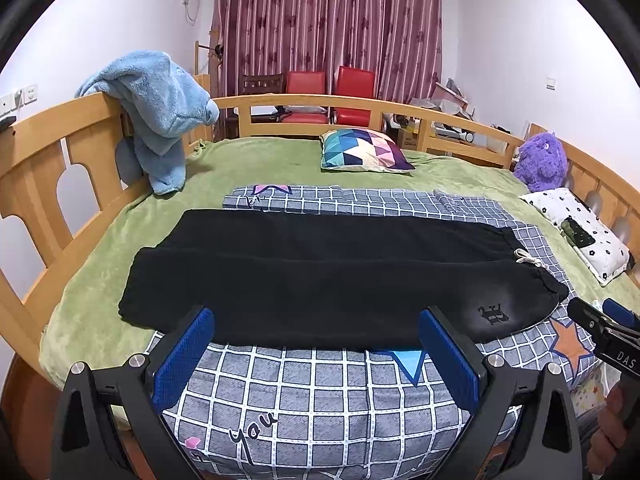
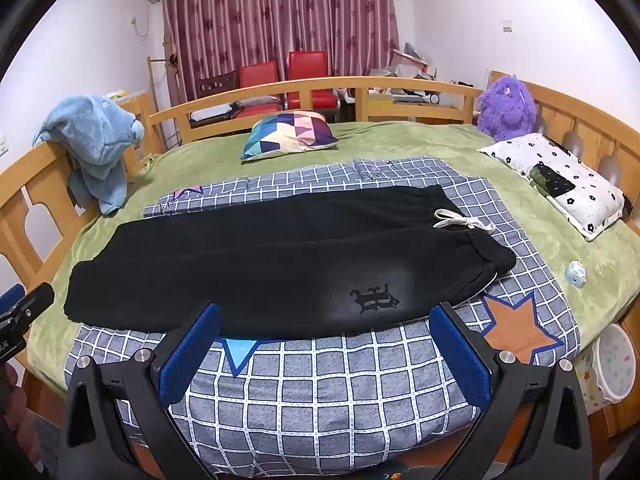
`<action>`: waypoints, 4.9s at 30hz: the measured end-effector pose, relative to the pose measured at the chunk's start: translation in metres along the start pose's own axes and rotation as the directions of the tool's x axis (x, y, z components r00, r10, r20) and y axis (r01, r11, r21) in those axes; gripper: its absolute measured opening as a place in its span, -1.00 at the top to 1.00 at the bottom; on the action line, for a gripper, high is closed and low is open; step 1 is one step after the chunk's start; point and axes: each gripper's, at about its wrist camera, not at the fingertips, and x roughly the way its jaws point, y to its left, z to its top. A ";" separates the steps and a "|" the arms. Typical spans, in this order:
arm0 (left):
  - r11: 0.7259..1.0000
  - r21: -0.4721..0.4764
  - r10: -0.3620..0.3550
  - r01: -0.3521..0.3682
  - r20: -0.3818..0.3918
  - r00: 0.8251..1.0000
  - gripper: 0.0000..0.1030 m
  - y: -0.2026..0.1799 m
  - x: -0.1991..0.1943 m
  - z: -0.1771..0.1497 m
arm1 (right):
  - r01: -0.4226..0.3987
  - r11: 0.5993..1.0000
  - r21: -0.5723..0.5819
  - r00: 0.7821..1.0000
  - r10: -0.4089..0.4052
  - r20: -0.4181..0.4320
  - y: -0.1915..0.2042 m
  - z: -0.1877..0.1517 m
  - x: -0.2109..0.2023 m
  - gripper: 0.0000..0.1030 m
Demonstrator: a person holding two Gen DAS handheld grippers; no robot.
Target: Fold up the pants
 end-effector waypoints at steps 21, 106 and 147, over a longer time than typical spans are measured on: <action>1.000 -0.002 -0.003 0.003 -0.002 1.000 -1.00 -0.001 0.000 0.002 | 0.003 1.000 0.002 1.000 -0.003 -0.005 0.002 0.000 -0.001 -0.99; 0.888 -0.459 -0.121 -0.008 -0.250 0.961 0.53 0.154 0.255 -0.070 | -0.026 0.911 0.412 0.982 0.102 -0.162 -0.158 -0.060 0.239 0.34; 0.983 -0.160 0.064 -0.093 -0.177 0.982 -0.68 0.127 0.304 0.056 | -0.081 0.987 0.137 0.977 0.106 -0.187 -0.103 0.088 0.334 -0.20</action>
